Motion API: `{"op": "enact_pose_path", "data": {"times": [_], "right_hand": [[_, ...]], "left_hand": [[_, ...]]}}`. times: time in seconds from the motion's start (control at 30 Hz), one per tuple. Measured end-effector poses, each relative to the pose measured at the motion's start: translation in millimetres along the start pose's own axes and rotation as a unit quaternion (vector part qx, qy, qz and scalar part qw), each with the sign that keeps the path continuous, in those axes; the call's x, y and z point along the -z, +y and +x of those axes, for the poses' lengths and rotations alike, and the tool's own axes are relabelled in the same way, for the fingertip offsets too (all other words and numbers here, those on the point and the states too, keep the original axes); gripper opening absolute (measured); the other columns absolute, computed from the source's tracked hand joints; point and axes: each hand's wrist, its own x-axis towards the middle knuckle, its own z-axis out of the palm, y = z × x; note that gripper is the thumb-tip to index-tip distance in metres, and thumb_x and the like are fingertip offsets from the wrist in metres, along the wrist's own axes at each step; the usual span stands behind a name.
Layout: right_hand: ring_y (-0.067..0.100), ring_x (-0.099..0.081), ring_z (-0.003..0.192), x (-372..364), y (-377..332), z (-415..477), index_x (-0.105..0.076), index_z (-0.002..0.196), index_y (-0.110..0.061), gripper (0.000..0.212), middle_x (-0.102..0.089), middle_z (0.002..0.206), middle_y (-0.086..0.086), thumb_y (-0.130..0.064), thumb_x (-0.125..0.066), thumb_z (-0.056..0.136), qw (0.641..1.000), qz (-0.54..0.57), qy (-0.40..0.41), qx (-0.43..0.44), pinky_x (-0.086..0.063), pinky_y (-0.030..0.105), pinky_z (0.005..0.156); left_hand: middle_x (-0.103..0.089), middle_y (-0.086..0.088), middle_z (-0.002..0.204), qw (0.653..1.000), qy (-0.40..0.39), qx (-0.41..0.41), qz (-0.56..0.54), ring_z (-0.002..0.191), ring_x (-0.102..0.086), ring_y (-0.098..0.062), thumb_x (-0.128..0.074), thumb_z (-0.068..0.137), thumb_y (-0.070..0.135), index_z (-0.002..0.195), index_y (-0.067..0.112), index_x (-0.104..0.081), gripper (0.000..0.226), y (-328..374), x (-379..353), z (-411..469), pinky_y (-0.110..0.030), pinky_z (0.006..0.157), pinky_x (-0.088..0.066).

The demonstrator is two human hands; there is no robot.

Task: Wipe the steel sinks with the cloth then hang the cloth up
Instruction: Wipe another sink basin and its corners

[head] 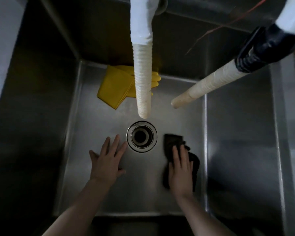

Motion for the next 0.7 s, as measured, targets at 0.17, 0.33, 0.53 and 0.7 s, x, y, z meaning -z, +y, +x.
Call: {"op": "enact_pose_path", "data": {"times": [0.17, 0.33, 0.53, 0.7], "right_hand": [[0.027, -0.008, 0.146, 26, -25, 102, -0.016, 0.151, -0.024, 0.06, -0.008, 0.16, 0.005, -0.021, -0.043, 0.097, 0.999, 0.006, 0.033, -0.041, -0.017, 0.059, 0.112], [0.026, -0.003, 0.147, 17, -85, 130, -0.013, 0.151, -0.029, 0.066, -0.006, 0.161, 0.0, -0.02, -0.045, 0.094, 0.991, -0.025, -0.032, 0.124, -0.012, 0.058, 0.114], [0.025, -0.008, 0.146, -20, -155, 99, -0.022, 0.149, -0.033, 0.063, -0.018, 0.158, -0.003, -0.023, -0.035, 0.088, 0.947, -0.049, -0.067, 0.31, -0.012, 0.057, 0.114], [0.018, -0.021, 0.143, -14, -124, 94, -0.03, 0.146, -0.037, 0.064, -0.026, 0.156, -0.006, -0.018, -0.047, 0.087, 0.94, -0.063, -0.045, 0.332, -0.017, 0.053, 0.113]], "left_hand": [[-0.016, -0.001, 0.159, 1.0, 0.013, 0.001, 0.012, 0.139, -0.009, -0.03, -0.082, 0.054, 0.056, 0.148, 0.032, -0.023, 0.112, 0, 0, -2, -0.073, 0.086, -0.038], [-0.014, -0.002, 0.159, 0.997, 0.041, -0.028, -0.054, 0.142, -0.017, -0.03, -0.08, 0.063, 0.045, 0.146, 0.028, -0.029, 0.099, -13, 0, -8, -0.07, 0.093, -0.038], [-0.033, -0.015, 0.15, 0.993, 0.052, 0.046, -0.099, 0.133, -0.035, -0.038, -0.083, 0.064, 0.028, 0.139, 0.017, -0.042, 0.086, -42, -8, -30, -0.061, 0.094, -0.045], [-0.031, -0.012, 0.15, 0.996, 0.033, 0.005, -0.087, 0.133, -0.036, -0.036, -0.082, 0.063, 0.033, 0.14, 0.026, -0.034, 0.091, -39, -5, -33, -0.058, 0.089, -0.049]]}}
